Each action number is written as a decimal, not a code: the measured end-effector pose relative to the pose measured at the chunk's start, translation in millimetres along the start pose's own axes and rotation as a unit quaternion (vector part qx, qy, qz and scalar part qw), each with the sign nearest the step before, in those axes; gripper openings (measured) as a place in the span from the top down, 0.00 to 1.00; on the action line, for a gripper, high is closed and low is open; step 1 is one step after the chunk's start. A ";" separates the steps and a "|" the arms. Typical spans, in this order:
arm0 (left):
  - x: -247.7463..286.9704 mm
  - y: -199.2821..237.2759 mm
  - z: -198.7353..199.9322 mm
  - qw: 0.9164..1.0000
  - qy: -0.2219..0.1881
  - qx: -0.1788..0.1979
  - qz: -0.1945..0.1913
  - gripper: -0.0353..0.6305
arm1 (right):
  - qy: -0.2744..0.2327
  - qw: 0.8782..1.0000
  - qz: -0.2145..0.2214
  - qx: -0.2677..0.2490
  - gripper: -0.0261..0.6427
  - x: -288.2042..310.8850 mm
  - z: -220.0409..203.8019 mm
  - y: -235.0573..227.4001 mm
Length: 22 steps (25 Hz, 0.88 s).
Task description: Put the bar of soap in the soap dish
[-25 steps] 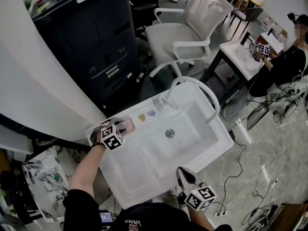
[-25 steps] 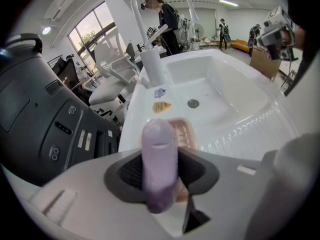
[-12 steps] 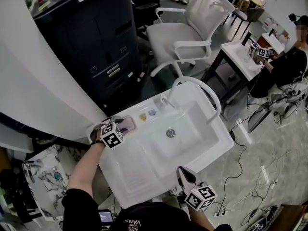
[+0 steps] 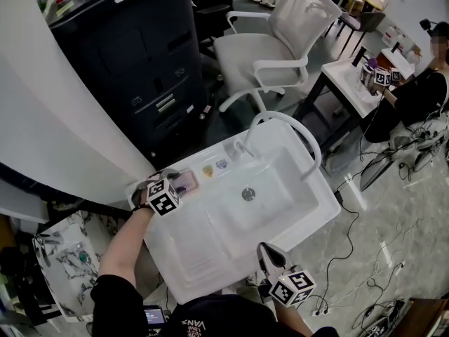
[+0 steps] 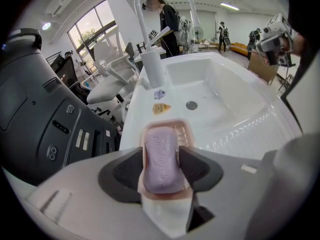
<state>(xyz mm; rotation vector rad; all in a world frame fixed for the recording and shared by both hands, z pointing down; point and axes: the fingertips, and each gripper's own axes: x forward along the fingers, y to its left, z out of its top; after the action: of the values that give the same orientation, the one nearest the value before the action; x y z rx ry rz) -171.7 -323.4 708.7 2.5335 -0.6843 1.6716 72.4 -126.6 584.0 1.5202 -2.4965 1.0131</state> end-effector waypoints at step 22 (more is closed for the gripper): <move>-70.2 9.6 17.7 0.988 -0.087 -0.029 0.120 0.74 | 0.015 0.998 0.054 -0.026 0.96 -0.7 6.6 17.7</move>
<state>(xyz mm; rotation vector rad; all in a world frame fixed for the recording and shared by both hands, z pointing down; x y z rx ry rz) -182.9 -312.7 637.3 2.6685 -1.0742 1.4736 60.3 -124.3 569.6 1.3594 -2.5869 0.9680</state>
